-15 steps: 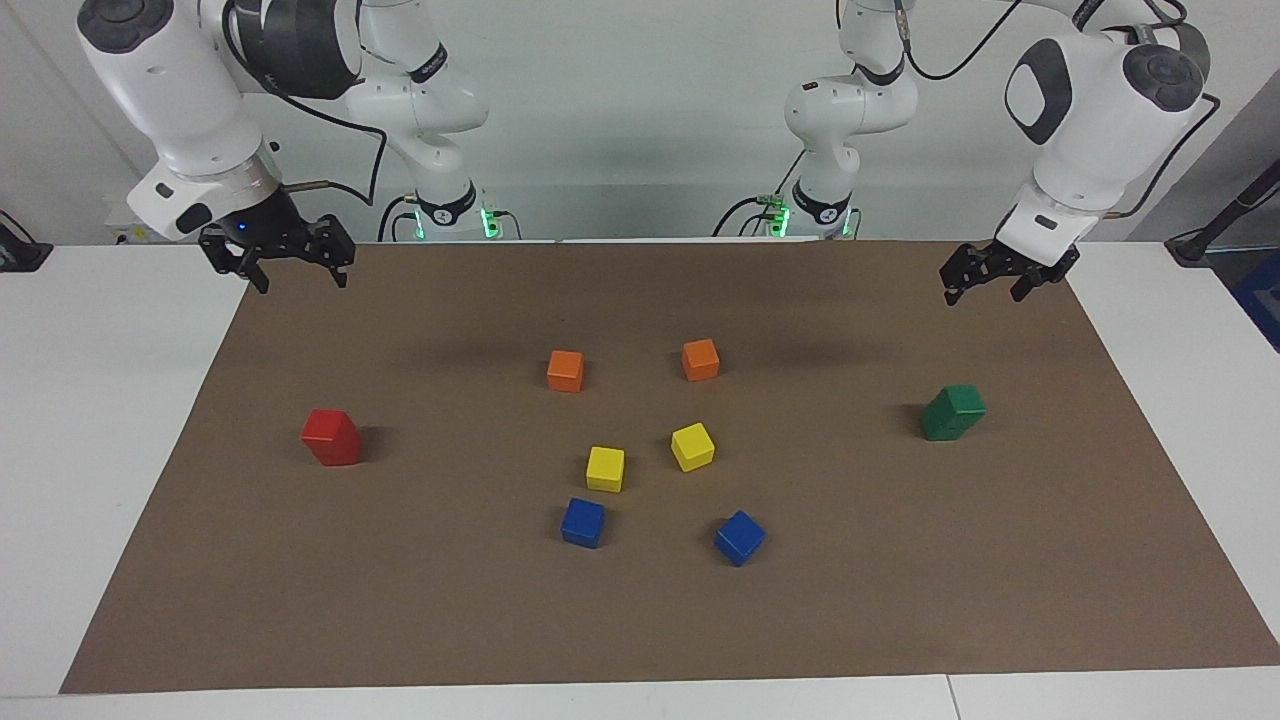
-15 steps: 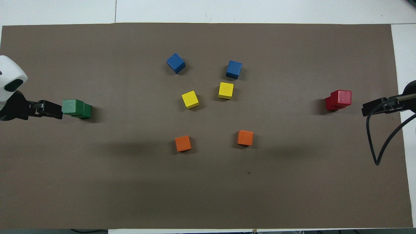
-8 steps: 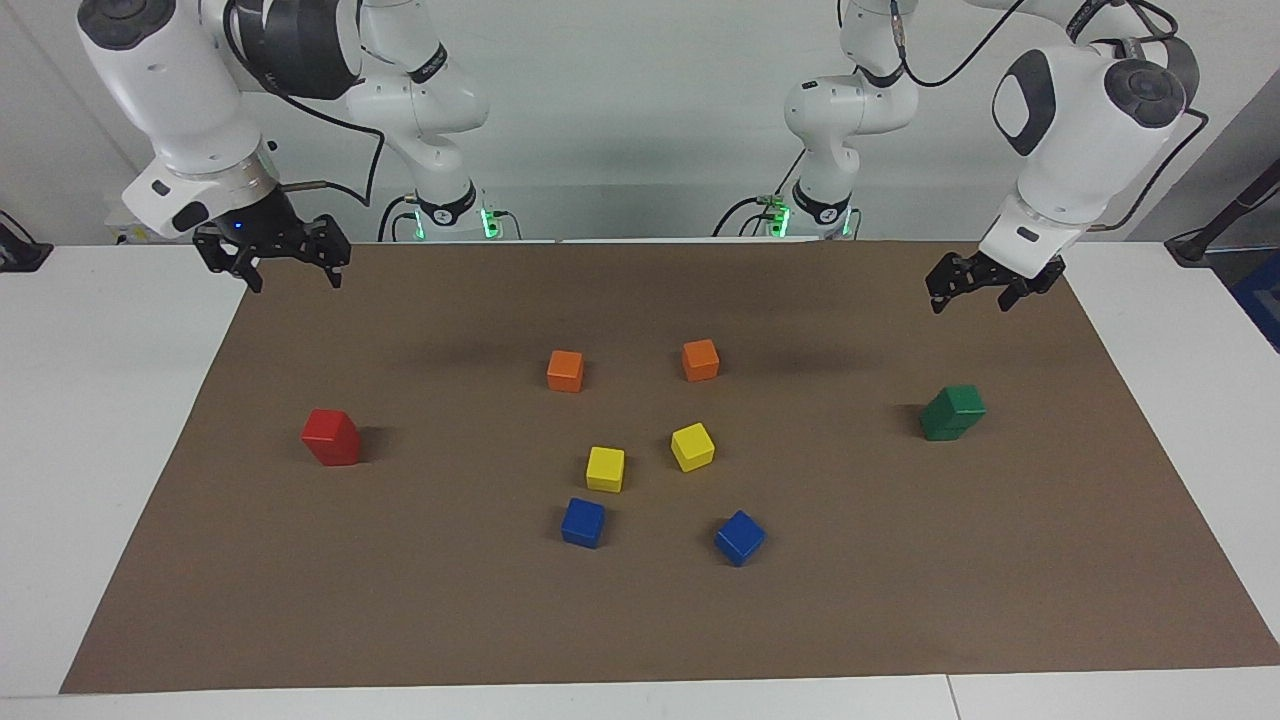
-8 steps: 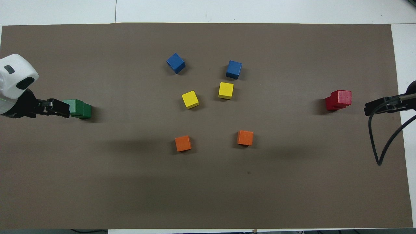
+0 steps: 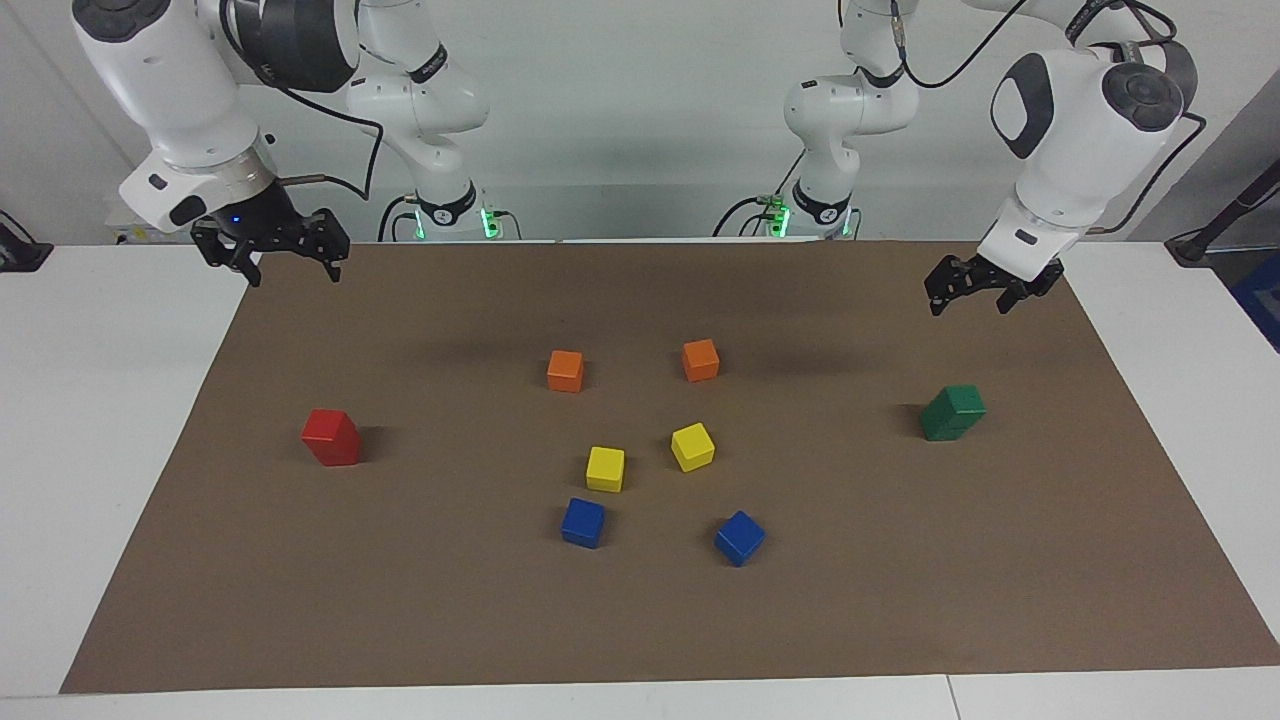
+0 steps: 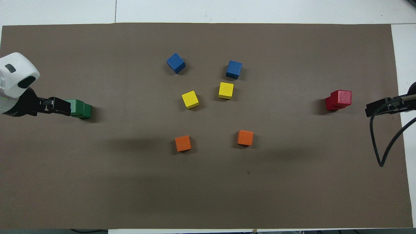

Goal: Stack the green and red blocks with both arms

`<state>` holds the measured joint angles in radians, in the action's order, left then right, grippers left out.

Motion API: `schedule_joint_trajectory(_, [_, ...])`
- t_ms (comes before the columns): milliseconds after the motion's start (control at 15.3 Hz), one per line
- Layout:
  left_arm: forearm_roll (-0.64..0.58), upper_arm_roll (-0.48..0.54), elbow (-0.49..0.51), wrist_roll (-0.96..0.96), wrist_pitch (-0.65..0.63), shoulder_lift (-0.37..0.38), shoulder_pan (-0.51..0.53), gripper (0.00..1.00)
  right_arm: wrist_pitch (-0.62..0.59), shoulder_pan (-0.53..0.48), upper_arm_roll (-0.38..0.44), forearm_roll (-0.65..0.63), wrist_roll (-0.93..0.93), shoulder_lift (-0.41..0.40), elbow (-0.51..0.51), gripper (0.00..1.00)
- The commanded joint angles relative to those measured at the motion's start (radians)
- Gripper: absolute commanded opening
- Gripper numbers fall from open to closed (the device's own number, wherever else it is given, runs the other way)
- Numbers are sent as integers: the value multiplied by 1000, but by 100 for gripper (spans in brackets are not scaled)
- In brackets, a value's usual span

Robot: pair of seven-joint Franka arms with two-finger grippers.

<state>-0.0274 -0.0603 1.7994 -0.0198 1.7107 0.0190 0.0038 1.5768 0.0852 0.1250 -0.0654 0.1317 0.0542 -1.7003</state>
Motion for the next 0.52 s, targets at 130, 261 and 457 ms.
schedule_joint_trajectory(130, [12, 22, -52, 8, -61, 19, -21, 100, -9, -12, -8, 62, -1, -14, 22, 100])
schedule_joint_trajectory(261, [12, 19, -54, 9, -65, 22, -21, 100, -5, -7, -8, 62, -11, -14, 22, 100])
schedule_joint_trajectory(457, [12, 17, -57, 9, -52, 22, -21, 100, -4, -7, -7, 62, -11, -13, 22, 100])
